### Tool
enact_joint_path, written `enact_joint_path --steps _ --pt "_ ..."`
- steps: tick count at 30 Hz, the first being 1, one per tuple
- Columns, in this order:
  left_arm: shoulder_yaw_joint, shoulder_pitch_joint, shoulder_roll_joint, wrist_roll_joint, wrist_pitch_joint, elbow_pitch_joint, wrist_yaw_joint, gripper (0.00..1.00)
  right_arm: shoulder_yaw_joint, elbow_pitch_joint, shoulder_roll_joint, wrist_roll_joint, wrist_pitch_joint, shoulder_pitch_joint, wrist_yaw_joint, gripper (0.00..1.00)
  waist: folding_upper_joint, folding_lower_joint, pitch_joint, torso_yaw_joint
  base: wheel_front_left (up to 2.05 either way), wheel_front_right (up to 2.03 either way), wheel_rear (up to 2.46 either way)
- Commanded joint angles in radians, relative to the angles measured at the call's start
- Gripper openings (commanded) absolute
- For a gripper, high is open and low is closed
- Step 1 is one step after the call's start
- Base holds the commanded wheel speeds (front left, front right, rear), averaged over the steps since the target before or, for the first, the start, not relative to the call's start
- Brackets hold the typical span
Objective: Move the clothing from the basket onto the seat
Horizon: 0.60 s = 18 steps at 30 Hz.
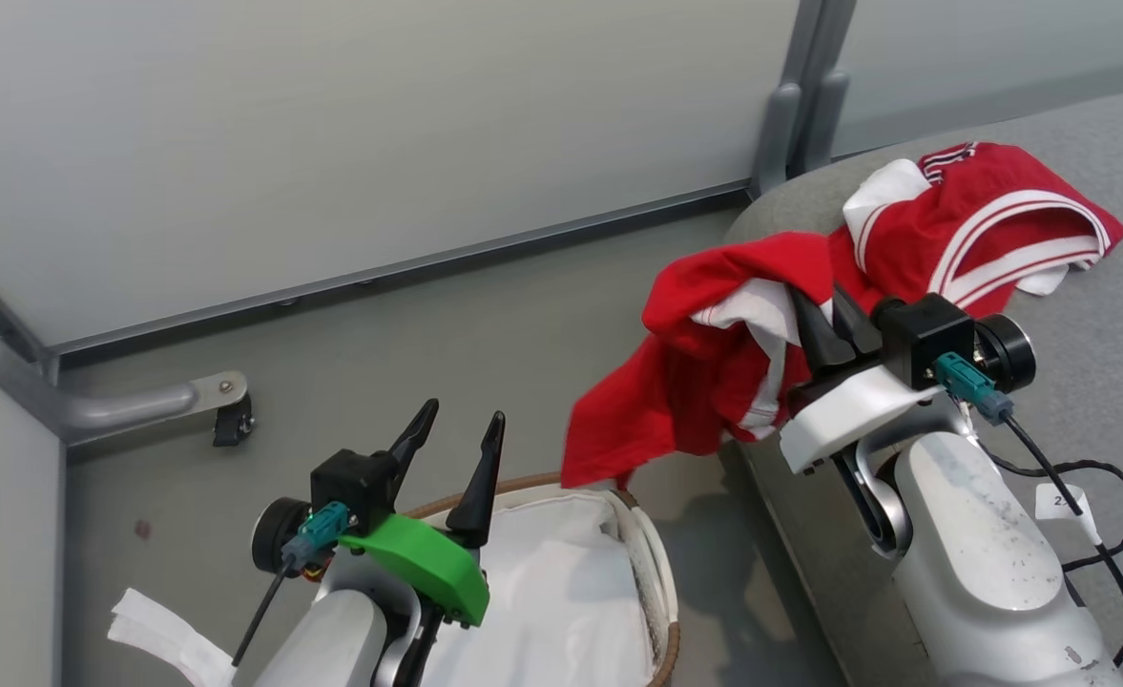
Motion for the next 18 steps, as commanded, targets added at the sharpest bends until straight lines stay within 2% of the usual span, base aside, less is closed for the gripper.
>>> enact_joint_path --steps 1,10,18 --pt "0.009 0.018 -0.007 0.017 0.000 -0.002 -0.007 1.00 -0.013 -0.008 -0.003 -0.007 -0.002 0.007 -0.001 0.00 0.0000 0.0000 0.021 -0.060 0.00 0.00 0.00" --pt "0.018 0.025 -0.028 0.051 0.000 -0.003 -0.014 1.00 -0.061 -0.030 -0.003 -0.024 -0.002 0.018 -0.001 0.00 0.0000 0.0000 0.056 -0.166 0.00 0.00 0.00" --pt "-0.032 -0.012 -0.040 0.059 0.000 -0.002 -0.016 1.00 -0.109 -0.027 -0.003 -0.035 -0.002 -0.019 -0.001 0.00 0.0000 0.0000 0.102 -0.160 0.00 0.00 0.00"
